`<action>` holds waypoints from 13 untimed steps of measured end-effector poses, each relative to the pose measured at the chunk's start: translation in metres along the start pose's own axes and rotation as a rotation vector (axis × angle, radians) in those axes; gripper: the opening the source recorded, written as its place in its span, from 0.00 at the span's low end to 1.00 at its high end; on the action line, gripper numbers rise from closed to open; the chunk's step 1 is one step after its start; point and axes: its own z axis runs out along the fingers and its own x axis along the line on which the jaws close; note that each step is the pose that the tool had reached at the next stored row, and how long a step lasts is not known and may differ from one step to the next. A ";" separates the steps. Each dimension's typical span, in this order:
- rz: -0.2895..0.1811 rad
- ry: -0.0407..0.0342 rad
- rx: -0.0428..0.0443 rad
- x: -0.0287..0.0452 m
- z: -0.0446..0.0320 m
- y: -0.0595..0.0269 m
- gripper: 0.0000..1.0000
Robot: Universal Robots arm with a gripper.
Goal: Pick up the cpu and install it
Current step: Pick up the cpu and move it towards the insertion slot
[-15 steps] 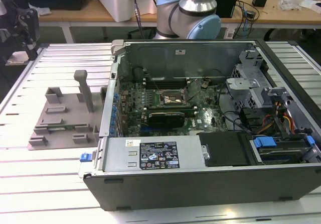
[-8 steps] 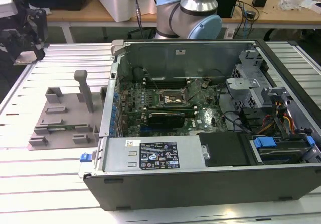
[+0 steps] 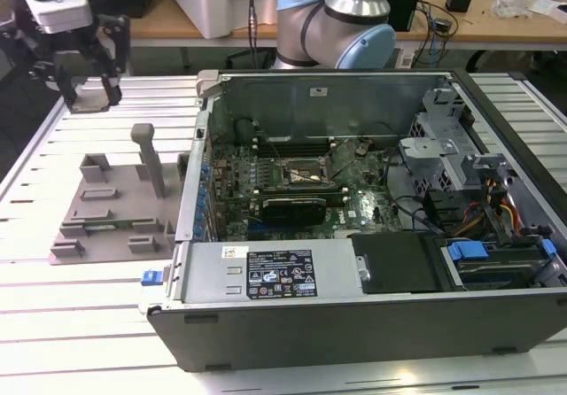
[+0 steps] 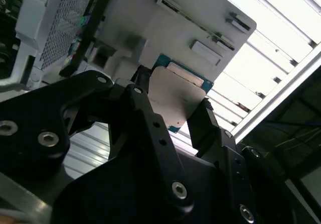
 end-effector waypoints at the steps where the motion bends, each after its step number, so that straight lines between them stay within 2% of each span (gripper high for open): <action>1: 0.000 0.0000 0.0000 -0.0053 0.0001 -0.0002 0.55; 3: 0.000 0.0005 0.0000 -0.0167 0.0003 -0.0008 0.55; 6: 0.000 0.0013 0.0000 -0.0453 0.0008 -0.0022 0.55; 9: 0.005 0.0012 -0.0014 -0.0567 0.0015 -0.0019 0.55; 13: 0.018 0.0013 -0.0068 -0.0643 0.0027 -0.0016 0.55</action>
